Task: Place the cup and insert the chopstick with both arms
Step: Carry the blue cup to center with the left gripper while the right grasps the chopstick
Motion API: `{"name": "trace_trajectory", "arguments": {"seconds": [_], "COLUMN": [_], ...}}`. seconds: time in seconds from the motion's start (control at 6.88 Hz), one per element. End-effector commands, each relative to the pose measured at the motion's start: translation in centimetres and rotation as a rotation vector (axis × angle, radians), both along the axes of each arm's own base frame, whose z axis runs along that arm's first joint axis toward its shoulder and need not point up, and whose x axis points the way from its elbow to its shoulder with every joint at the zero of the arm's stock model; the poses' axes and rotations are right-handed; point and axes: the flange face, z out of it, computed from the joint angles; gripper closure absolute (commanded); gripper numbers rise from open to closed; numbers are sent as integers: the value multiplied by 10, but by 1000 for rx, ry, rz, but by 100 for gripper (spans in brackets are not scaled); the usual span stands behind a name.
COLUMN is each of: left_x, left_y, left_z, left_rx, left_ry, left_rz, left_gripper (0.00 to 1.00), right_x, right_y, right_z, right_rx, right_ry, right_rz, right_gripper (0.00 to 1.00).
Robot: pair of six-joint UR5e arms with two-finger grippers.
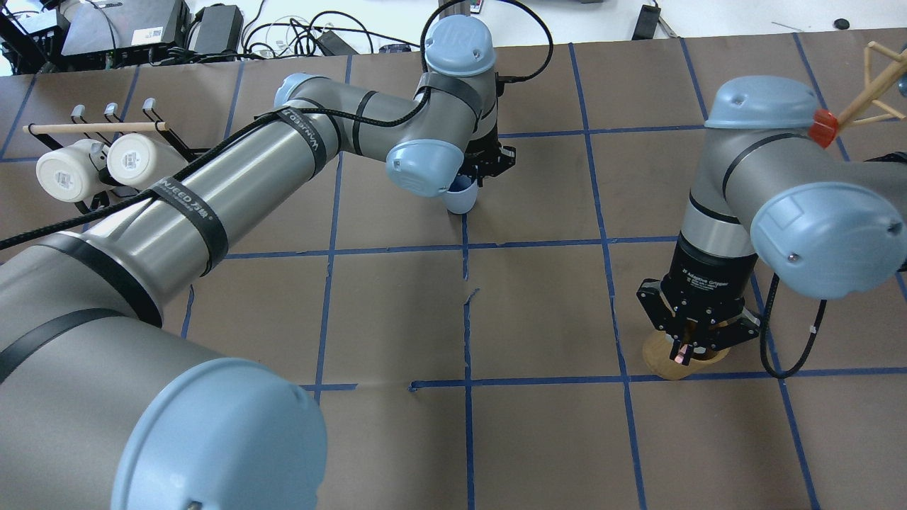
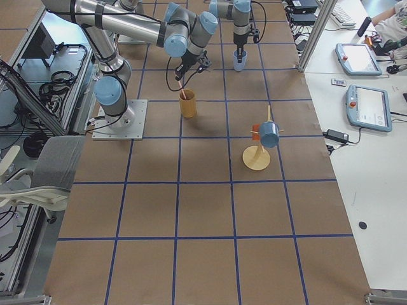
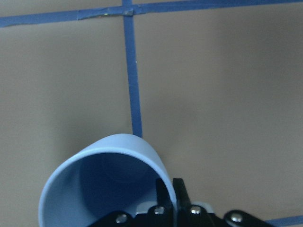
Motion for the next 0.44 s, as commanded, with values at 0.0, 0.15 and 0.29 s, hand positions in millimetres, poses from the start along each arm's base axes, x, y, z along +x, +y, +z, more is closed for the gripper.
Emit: {"name": "trace_trajectory", "arguments": {"seconds": [0.0, 0.15, 0.29], "left_x": [-3, -3, 10], "left_y": [0, -2, -6], "left_z": [3, 16, 43], "left_rx": [-4, -25, -56], "left_ry": [5, 10, 15], "left_rz": [11, 13, 24], "left_gripper": [0, 0, 0], "right_x": [-1, -1, -2], "right_y": [-6, -7, -7], "right_z": [4, 5, 6], "right_rx": [-37, -44, -52], "right_ry": [2, 5, 6], "right_rz": [0, 2, 4], "right_gripper": [93, 100, 100]}}
